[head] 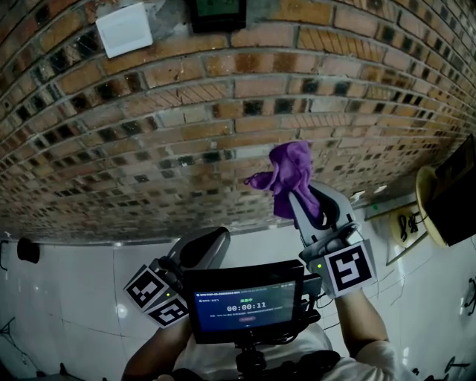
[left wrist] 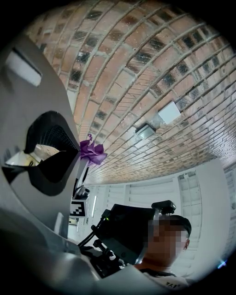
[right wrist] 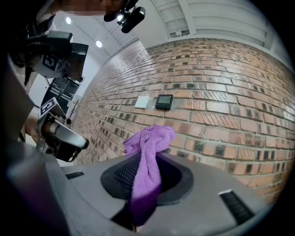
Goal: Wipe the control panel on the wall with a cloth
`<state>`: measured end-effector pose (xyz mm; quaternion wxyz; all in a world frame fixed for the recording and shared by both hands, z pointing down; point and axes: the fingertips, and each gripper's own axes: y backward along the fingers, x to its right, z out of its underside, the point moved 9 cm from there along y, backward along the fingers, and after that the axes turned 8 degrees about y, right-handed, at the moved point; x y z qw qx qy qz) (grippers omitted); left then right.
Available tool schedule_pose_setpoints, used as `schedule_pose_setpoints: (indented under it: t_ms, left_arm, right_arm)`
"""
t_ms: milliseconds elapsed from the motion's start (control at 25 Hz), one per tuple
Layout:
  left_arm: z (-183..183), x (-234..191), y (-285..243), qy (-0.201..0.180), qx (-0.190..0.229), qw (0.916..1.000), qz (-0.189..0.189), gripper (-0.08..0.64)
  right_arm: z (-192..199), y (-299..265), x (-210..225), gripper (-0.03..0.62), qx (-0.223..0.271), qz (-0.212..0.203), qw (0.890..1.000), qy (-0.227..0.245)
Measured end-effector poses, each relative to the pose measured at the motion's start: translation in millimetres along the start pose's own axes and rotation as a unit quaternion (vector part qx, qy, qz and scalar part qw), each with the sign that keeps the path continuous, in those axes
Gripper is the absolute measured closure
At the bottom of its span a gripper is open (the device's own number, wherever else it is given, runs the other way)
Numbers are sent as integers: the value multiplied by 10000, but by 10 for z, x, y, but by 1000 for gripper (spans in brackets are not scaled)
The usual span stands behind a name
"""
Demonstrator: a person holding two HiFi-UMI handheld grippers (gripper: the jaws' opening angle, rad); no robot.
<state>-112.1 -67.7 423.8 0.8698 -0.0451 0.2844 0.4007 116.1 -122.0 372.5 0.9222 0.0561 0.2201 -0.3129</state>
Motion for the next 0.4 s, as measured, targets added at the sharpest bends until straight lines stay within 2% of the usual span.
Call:
schedule_pose_setpoints:
  t_ms: [400]
  left_arm:
    - [-32,7,-21,-19,4,10000,-28,571]
  right_arm:
    - [-20,-34,10,498,-13,-89,10000,38]
